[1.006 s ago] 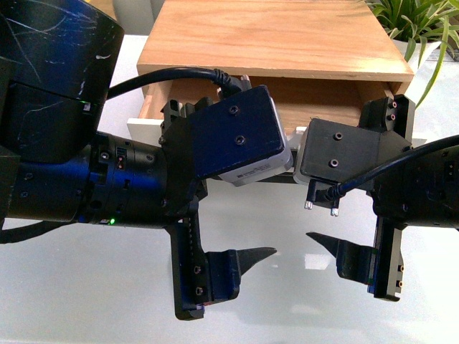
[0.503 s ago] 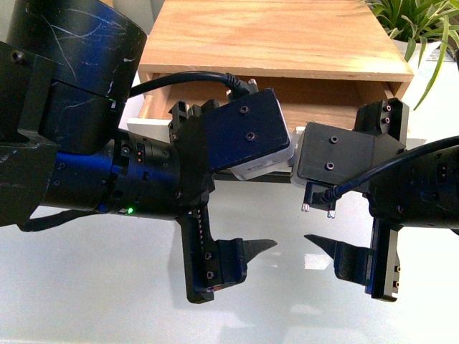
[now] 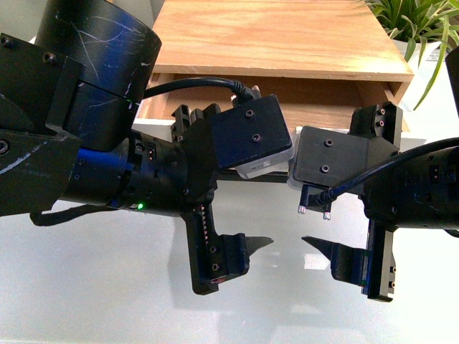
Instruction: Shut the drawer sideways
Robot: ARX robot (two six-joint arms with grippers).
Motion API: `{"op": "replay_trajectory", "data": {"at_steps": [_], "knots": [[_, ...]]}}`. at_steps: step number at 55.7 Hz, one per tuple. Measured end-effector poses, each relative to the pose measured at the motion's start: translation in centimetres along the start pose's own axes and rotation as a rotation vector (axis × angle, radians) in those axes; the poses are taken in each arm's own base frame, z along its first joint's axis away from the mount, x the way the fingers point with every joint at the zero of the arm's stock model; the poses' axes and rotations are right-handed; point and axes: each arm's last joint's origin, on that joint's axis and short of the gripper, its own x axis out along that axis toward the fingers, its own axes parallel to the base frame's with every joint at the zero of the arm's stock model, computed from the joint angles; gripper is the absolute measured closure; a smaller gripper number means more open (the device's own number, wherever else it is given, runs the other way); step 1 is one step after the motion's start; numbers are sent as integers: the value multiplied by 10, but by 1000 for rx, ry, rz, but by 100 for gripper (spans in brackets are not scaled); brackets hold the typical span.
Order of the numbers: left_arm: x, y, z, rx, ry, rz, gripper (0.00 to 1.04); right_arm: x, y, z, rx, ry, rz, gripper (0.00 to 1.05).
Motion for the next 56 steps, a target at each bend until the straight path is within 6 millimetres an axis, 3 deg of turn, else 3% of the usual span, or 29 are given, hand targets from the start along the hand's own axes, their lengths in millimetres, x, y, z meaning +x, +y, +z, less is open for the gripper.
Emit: {"op": "replay_trajectory", "data": {"at_steps": [56], "knots": [[14,12,3,-46,8,14,9,11,-9,-11,49,-27,-53,9]]}}
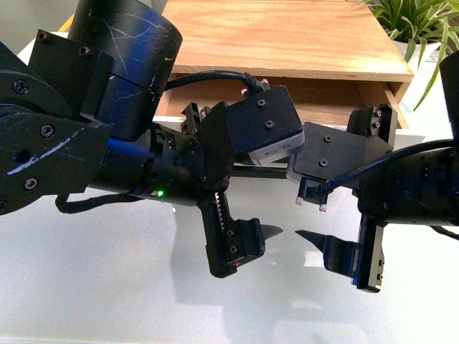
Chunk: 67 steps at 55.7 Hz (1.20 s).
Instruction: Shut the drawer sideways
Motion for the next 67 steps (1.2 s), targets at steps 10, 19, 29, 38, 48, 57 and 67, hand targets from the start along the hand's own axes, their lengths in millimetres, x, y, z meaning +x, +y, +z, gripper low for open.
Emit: {"op": "replay_trajectory", "data": {"at_steps": [10,19,29,38,48,57,67], "knots": [[4,9,6,5,0,48,9,2,-13,1,9,22,-56,9],[5,17,14,13,-14,75,9,0,-32,-1,23,31,-127,9],[11,18,16,22,-20,77,9,2,-35,-4,24,40,-151,9],[16,23,17,25,-16,92,9,6,-38,-4,22,48,-173,9],[23,30,16,25,-2,114,9,11,-42,-5,21,55,-192,9],[28,37,17,22,3,127,9,15,-48,-6,34,58,-210,9],[34,46,18,12,23,171,9,20,-54,-8,49,96,-248,9]]}}
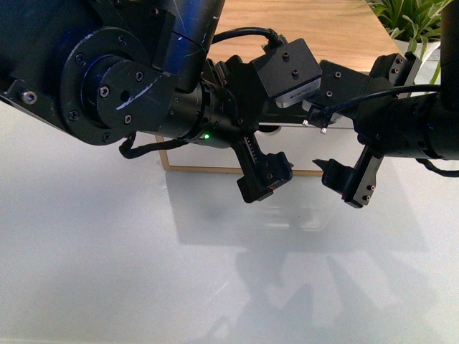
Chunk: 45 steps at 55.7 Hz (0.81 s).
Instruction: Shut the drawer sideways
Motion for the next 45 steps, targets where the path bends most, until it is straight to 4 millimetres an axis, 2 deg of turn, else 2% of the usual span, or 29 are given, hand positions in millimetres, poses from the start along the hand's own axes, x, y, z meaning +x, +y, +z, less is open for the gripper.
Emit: {"op": "replay_trajectory", "data": {"at_steps": [19,26,36,45], "knots": [[4,3,-1,-28,9,10,9,5,2,-6,25,25,4,9],[-4,4,-1,-35,-3,-7,9,1,3,-5,26,8,14,9],[-46,-2,2,-60,-65,-6,9,-32,-1,-4,63,-44,-10,9],[-84,2,5,-113,-124,72,9,-62,1,-4,118,-87,-38,9]]}}
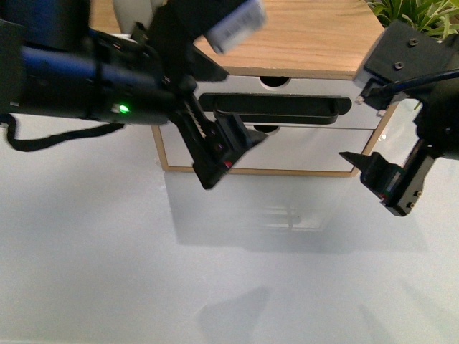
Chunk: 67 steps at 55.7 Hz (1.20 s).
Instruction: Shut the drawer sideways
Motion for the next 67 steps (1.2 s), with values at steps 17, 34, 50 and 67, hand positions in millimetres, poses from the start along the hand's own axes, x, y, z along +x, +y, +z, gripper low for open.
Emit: {"op": "replay_trajectory", "data": {"at_steps": [17,34,50,67], "knots": [[-126,25,14,-341,-234,350,9,-83,-2,6,262,-116,-299,9],[-227,14,-1,-504,-303,958,30,-145,11,11,724,-308,-631,35],[-228,-36,-19,-480,-261,1012,88,-166,33,-14,841,-338,-614,93],[-230,-66,-26,-473,-262,997,103,-180,45,-32,843,-354,-620,103]]}}
